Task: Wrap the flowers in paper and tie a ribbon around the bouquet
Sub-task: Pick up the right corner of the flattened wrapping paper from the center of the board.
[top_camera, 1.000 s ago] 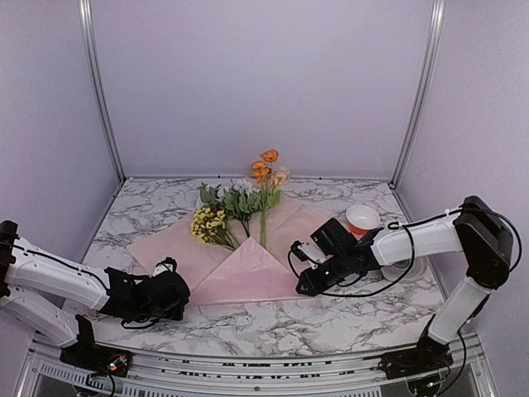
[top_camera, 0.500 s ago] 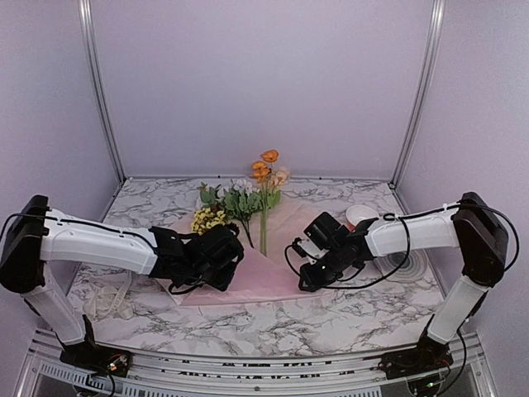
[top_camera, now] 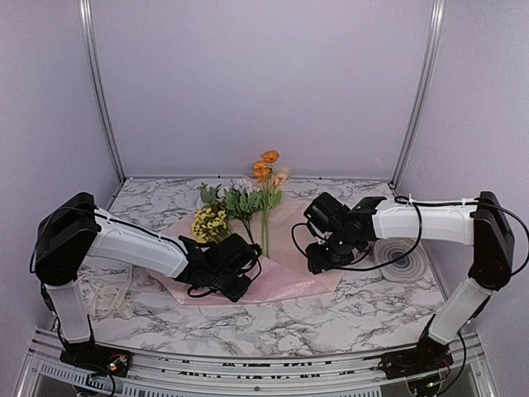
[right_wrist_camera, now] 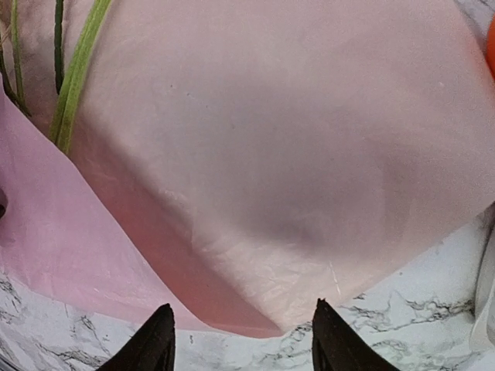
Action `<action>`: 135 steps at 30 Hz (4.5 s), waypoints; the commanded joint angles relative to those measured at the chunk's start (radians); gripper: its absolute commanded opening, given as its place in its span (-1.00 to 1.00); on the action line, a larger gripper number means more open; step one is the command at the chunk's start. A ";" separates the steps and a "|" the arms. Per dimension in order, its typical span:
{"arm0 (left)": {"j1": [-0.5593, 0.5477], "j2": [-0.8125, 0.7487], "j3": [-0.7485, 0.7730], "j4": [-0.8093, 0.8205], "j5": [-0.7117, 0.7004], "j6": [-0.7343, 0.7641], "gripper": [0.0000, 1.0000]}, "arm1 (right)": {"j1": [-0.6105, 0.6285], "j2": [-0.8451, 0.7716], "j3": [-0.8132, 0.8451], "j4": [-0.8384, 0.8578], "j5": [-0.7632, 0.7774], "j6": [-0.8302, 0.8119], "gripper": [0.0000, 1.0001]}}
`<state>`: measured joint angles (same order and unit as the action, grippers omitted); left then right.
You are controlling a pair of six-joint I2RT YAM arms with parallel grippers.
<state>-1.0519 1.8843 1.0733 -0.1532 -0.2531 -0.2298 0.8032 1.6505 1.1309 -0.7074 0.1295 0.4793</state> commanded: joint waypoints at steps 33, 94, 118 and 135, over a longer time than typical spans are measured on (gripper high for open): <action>-0.003 0.089 0.234 -0.176 0.140 0.044 -0.21 | -0.529 -0.027 -0.301 0.448 -0.387 -0.088 0.12; 0.151 0.149 0.106 0.091 0.450 0.058 -0.15 | -0.283 -0.154 -0.339 0.751 -0.914 -0.016 0.56; 0.154 0.142 0.082 0.124 0.455 0.043 -0.14 | 0.027 -0.179 -0.742 1.449 -0.219 0.291 0.66; 0.158 0.136 0.068 0.139 0.459 0.042 -0.13 | 0.110 -0.149 -0.666 1.157 0.086 0.373 -0.49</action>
<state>-0.9085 2.0075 1.1748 0.0437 0.2207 -0.1764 0.9062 1.5211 0.4252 0.5339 0.1268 0.8284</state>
